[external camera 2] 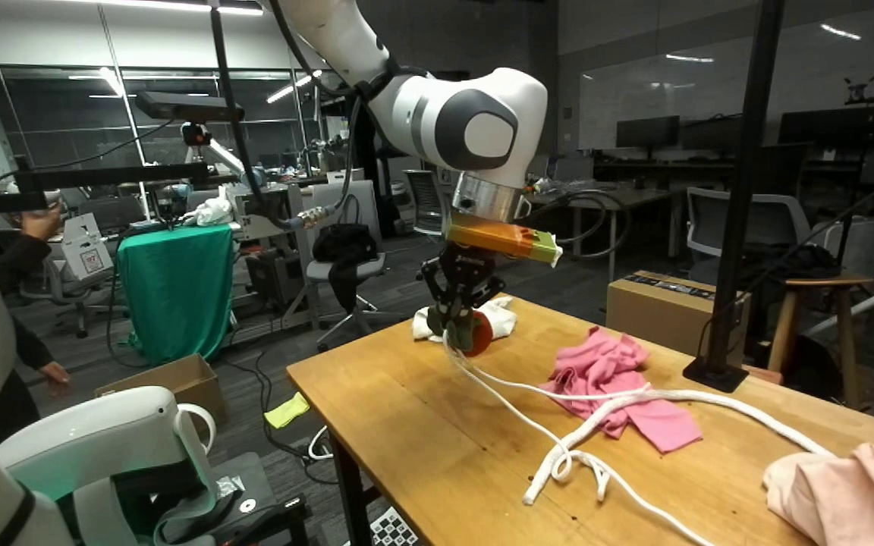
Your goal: Separate the things on the table
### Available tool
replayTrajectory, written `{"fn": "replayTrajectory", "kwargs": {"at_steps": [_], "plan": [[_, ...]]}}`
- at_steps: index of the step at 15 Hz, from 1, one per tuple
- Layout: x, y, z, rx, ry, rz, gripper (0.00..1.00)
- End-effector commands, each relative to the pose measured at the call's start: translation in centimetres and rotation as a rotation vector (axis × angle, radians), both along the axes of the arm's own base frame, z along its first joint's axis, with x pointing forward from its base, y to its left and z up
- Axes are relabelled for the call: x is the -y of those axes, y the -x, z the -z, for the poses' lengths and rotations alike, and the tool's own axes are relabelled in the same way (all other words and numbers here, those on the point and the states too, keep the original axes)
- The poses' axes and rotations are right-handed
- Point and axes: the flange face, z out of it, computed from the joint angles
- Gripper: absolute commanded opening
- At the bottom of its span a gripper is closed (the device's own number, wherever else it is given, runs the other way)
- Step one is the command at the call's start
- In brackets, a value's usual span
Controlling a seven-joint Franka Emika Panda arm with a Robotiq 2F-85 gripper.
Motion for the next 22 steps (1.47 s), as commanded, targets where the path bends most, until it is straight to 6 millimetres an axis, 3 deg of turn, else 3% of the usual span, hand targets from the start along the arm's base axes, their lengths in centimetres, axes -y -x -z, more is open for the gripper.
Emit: {"fn": "replayTrajectory", "kwargs": {"at_steps": [1,7,11,16,22], "plan": [[-2.7,1.0,1.1,-0.072,-0.034,-0.149,0.06],[-6.4,2.3,5.1,-0.194,-0.049,-0.225,0.07],[-8.9,2.9,6.7,-0.172,-0.042,-0.199,0.07],[-12.2,3.5,7.2,-0.156,-0.051,-0.121,0.07],[-15.1,6.1,7.0,-0.215,-0.057,-0.167,0.07]]}}
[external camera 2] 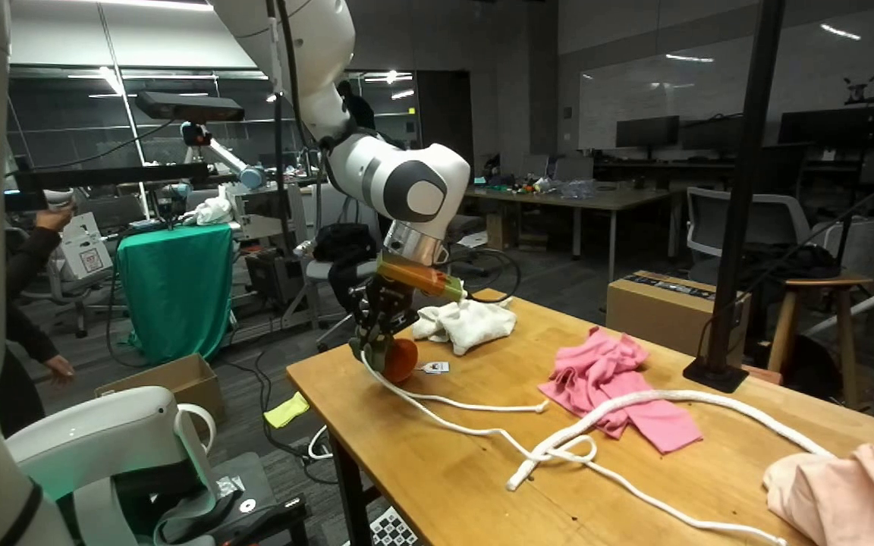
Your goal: Separate the things on the table
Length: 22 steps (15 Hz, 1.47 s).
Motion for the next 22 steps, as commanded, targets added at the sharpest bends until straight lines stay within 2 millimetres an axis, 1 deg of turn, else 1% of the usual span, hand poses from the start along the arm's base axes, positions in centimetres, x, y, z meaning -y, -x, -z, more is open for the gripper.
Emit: {"fn": "replayTrajectory", "kwargs": {"at_steps": [1,6,9,10,11,12,16,18,19,20,22], "plan": [[-1.8,1.2,-0.9,-0.022,-0.027,-0.022,0.07],[-3.2,2.2,-2.2,-0.033,-0.074,-0.04,0.07],[-3.4,1.9,-1.7,-0.019,-0.061,-0.023,0.1],[-3.4,1.8,-1.6,-0.02,-0.053,-0.022,0.35],[-3.4,1.6,-1.5,-0.02,-0.043,-0.019,0.36],[-3.3,1.4,-1.4,-0.017,-0.038,-0.018,0.42],[-2.6,0.6,-1.4,0.01,-0.006,-0.002,0.74],[-2.0,-0.1,-1.3,0.031,0.014,0.016,0.88],[-1.4,-0.6,-1.3,0.05,0.023,0.026,0.96],[-1.0,-1.0,-1.3,0.071,0.039,0.038,0.99],[0.3,-2.3,-1.1,0.139,0.072,0.061,1.0]]}}
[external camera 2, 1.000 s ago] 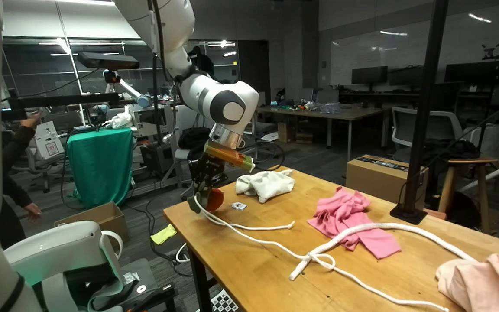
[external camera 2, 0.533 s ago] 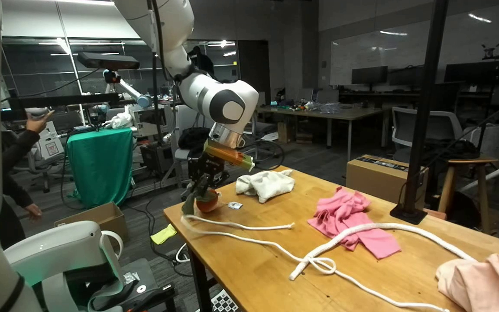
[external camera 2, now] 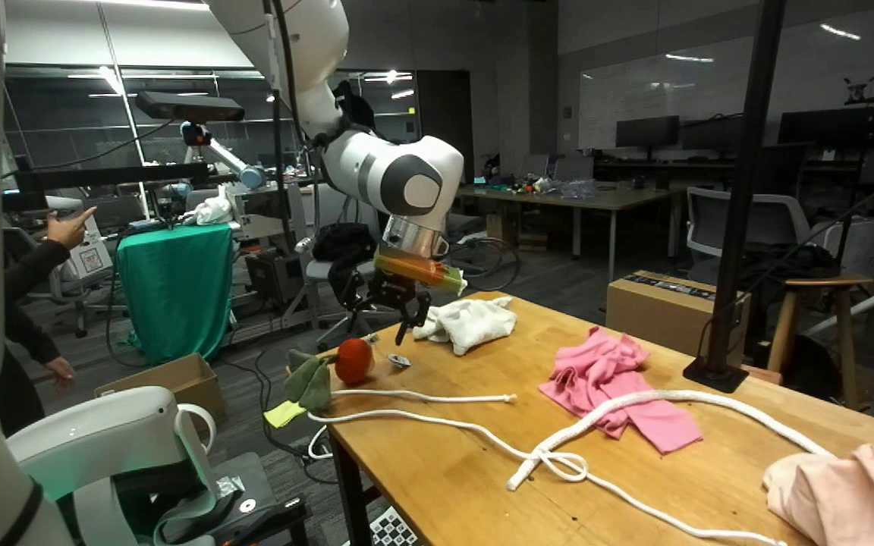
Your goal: Separate the things on the table
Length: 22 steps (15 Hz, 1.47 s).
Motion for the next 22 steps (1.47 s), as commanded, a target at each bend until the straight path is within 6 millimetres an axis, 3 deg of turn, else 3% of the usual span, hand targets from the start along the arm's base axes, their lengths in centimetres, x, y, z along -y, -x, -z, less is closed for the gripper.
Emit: {"fn": "replayTrajectory", "kwargs": {"at_steps": [1,7,13,17,22], "plan": [[1.9,-2.5,-0.1,0.122,0.059,0.047,1.0],[7.9,-6.4,0.5,0.384,0.141,0.171,1.0],[14.0,-10.3,1.3,0.536,0.175,0.436,1.0],[16.5,-11.5,2.0,0.586,0.201,0.565,1.0],[17.7,-12.1,2.7,0.609,0.236,0.657,1.0]]}}
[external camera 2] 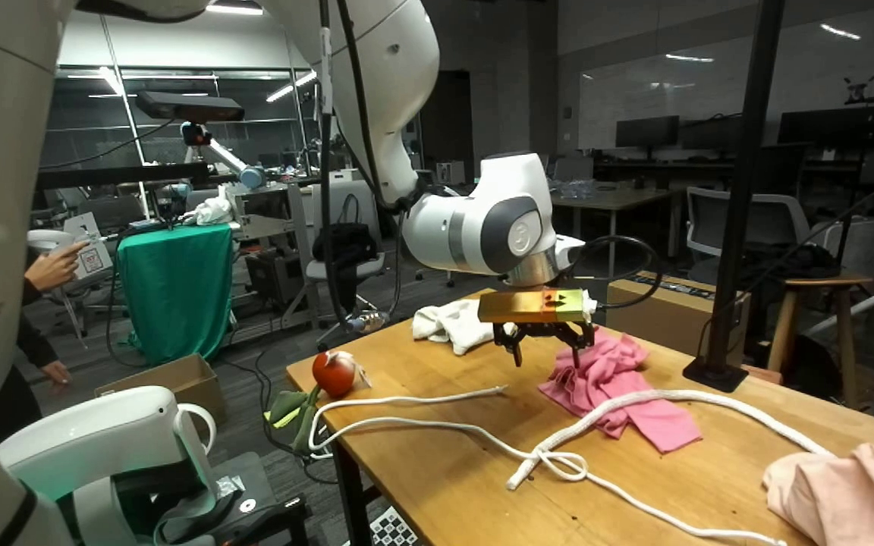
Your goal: Separate the things on the table
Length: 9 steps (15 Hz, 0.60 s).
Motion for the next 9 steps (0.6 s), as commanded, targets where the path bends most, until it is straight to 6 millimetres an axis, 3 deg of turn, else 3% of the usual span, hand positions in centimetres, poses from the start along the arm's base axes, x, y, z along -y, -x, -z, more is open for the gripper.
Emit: {"fn": "replayTrajectory", "kwargs": {"at_steps": [1,9], "plan": [[0.2,-1.0,0.1,0.036,0.007,0.058,1.0],[0.1,-2.4,0.3,0.058,-0.011,0.136,1.0]]}}
